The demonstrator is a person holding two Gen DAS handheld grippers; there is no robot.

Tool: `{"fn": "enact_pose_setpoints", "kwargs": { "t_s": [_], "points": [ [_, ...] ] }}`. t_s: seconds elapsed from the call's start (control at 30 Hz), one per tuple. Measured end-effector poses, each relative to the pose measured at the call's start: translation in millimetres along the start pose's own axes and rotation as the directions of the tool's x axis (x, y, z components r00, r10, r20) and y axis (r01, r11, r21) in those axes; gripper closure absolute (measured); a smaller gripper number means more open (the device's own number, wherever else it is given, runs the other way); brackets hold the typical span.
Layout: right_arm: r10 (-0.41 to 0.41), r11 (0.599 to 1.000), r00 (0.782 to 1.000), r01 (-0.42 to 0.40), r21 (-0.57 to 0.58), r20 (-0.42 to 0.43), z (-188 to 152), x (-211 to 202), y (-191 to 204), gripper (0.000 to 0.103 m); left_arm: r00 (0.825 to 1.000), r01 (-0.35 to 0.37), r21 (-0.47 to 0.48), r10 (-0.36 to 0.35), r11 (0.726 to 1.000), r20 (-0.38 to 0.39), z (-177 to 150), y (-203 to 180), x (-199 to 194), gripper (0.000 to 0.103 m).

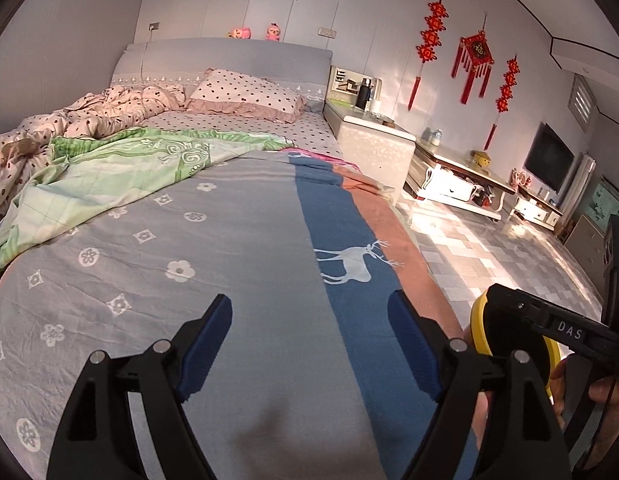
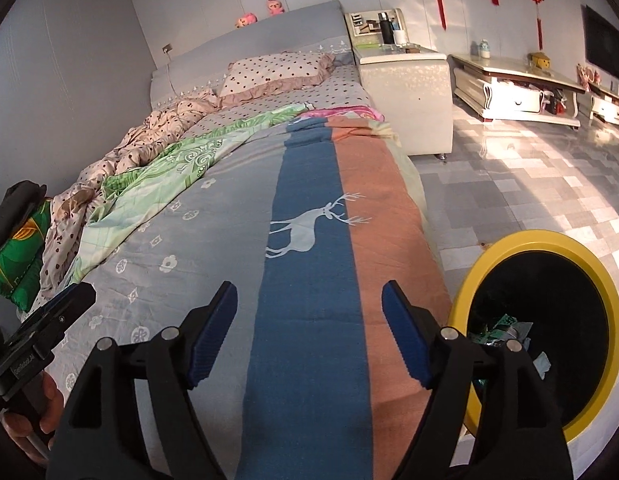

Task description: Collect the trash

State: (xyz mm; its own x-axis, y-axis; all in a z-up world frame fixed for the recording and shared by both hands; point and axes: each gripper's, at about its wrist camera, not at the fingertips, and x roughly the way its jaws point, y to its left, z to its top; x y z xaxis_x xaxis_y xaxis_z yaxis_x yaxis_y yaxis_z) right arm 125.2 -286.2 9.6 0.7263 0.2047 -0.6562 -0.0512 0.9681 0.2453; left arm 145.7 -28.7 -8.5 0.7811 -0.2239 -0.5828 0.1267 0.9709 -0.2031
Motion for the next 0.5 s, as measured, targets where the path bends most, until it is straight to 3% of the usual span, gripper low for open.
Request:
{"fn": "enact_pose_setpoints", "kwargs": {
  "t_s": [0.17,0.5],
  "points": [
    [-0.024,0.999,0.995,0.028,-0.039,0.097,-5,-16,25,0.010,0.999,-0.020,-0.008,0.021,1.000,0.046,-5,16,-22,0.013],
    [-0.060,0.998,0.971,0.063,-0.003,0.230,-14,-43,34,0.008,0.989,-0.056,0.004,0.055,0.998,0.137,-15,22,-63,0.008]
  ]
}}
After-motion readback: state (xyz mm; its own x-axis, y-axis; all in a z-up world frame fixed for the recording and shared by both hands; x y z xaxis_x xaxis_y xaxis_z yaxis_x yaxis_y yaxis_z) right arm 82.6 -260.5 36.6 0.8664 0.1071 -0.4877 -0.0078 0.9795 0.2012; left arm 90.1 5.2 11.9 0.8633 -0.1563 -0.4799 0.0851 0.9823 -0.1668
